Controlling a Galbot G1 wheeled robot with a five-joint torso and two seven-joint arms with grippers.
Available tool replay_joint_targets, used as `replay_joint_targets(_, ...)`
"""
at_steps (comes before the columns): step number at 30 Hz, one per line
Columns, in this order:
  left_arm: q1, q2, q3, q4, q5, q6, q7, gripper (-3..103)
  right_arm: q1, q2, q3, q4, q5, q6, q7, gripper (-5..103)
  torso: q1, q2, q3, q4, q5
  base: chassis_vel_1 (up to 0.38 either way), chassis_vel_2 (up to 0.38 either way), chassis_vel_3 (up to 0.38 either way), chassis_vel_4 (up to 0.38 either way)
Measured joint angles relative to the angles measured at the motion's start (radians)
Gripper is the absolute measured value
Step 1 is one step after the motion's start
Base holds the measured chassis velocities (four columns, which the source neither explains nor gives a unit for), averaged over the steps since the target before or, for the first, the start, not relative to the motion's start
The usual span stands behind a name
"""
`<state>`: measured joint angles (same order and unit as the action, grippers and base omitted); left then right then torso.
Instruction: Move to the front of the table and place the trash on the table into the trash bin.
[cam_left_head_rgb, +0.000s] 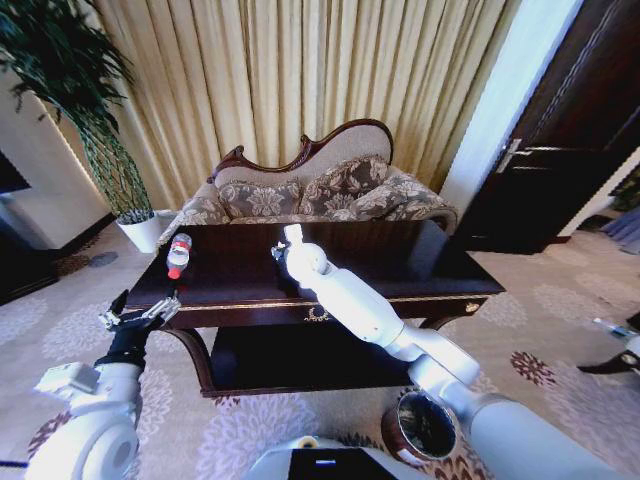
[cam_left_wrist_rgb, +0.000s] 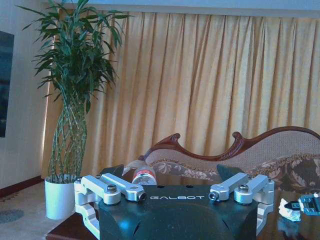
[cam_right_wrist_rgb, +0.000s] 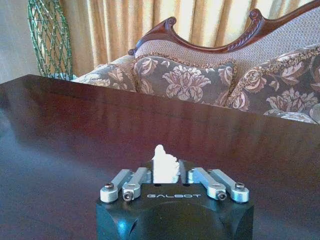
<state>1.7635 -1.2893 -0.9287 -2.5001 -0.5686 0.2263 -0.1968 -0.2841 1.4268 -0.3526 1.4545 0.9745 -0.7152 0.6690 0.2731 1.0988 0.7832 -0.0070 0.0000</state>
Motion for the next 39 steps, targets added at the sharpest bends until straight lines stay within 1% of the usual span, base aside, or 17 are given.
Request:
replay_joint_targets(1,-0.001,0.001,-0.001,0.0,-0.001,0.0,0.0,100,-0.001,-0.002,-0.001,0.0,-0.004,0.001,-0.004,24,0.0,0.0,0.0,0.0,0.0,0.0,0.0,0.0,0.0)
replay_joint_targets(2,-0.001,0.001,-0.001,0.0,-0.001,0.0,0.0,100,-0.001,-0.002,-0.001,0.0,-0.004,0.001,-0.004,24,0.0,0.0,0.0,0.0,0.0,0.0,0.0,0.0,0.0)
replay_joint_targets(4,-0.002,0.003,-0.001,0.0,-0.001,0.0,-0.001,100,-0.003,-0.007,-0.002,0.001,-0.014,0.005,-0.011,14,0.0,0.0,0.0,-0.0001,0.0,0.0,0.0,0.0,0.0)
replay_joint_targets(5,-0.002,0.003,-0.001,0.0,-0.001,0.0,-0.001,100,-0.003,-0.007,-0.002,0.001,-0.014,0.005,-0.011,14,0.0,0.0,0.0,-0.0001,0.0,0.0,0.0,0.0,0.0)
replay_joint_targets(7,-0.002,0.003,0.0,0.0,-0.001,0.0,-0.001,100,-0.006,-0.014,-0.004,0.003,-0.03,0.011,-0.024,3,0.0,0.0,0.0,0.0,0.0,0.0,0.0,0.0,0.0)
replay_joint_targets(9,-0.002,0.002,0.002,0.0,-0.001,0.0,-0.001,100,-0.012,-0.022,-0.003,0.01,-0.042,0.018,-0.034,1,0.0,0.0,0.0,-0.0002,0.0,0.0,0.0,0.0,0.0)
replay_joint_targets(18,0.001,0.001,0.003,0.0,0.0,0.001,-0.001,100,-0.012,-0.042,0.035,0.063,-0.028,0.049,-0.036,0,0.0,0.0,0.0,-0.0001,0.0,0.0,0.0,0.0,0.0)
replay_joint_targets(20,0.0,0.002,0.009,0.0,0.003,0.001,-0.001,100,-0.004,-0.068,0.066,0.111,-0.017,0.073,-0.031,0,0.0,0.0,0.0,0.0002,0.0001,0.0,0.0,0.0,0.0)
replay_joint_targets(26,-0.002,0.003,0.017,0.0,0.006,0.002,-0.001,100,-0.015,-0.13,0.121,0.169,-0.022,0.084,-0.022,0,0.0,0.0,0.0,0.0001,0.0002,0.0,0.0,0.0,0.0)
replay_joint_targets(28,-0.003,0.005,0.018,0.0,0.006,0.002,0.0,100,-0.045,-0.187,0.17,0.212,-0.039,0.109,-0.024,0,0.0,0.0,0.0,-0.0005,0.0002,0.0,0.0,0.0,0.0)
replay_joint_targets(29,-0.003,0.005,0.018,0.0,0.006,0.002,0.0,100,-0.045,-0.187,0.17,0.212,-0.039,0.109,-0.024,0,0.0,0.0,0.0,-0.0005,0.0002,0.0,0.0,0.0,0.0)
replay_joint_targets(30,-0.004,0.005,0.018,0.0,0.006,0.002,-0.001,100,-0.059,-0.211,0.187,0.227,-0.06,0.125,-0.031,0,0.0,0.0,0.0,-0.0001,0.0003,0.0,0.0,0.0,0.0)
replay_joint_targets(32,-0.005,0.006,0.021,0.0,0.006,0.002,-0.001,100,-0.119,-0.279,0.233,0.269,-0.17,0.186,-0.071,0,0.0,0.0,0.0,-0.0003,0.0003,0.0,0.0,0.0,0.0)
replay_joint_targets(34,-0.005,0.006,0.022,0.0,0.007,0.002,0.0,100,-0.128,-0.288,0.241,0.276,-0.186,0.195,-0.075,0,0.0,0.0,0.0,-0.0003,0.0004,0.0,0.0,0.0,0.0)
replay_joint_targets(35,-0.006,0.007,0.027,0.0,0.013,0.0,0.0,100,-0.183,-0.332,0.285,0.308,-0.238,0.229,-0.082,0,0.0,0.0,0.0,0.0,0.0003,0.0,0.0,0.0,0.0)
replay_joint_targets(37,-0.006,0.008,0.028,0.0,0.016,-0.001,0.001,100,-0.197,-0.343,0.297,0.317,-0.245,0.235,-0.082,0,0.0,0.0,0.0,0.0002,0.0004,0.0,0.0,0.0,0.0)
replay_joint_targets(39,-0.011,0.012,0.035,0.0,0.019,-0.003,0.001,100,-0.273,-0.39,0.37,0.363,-0.274,0.26,-0.086,0,0.0,0.0,0.0,0.0,0.0004,0.0,0.0,0.0,0.0)
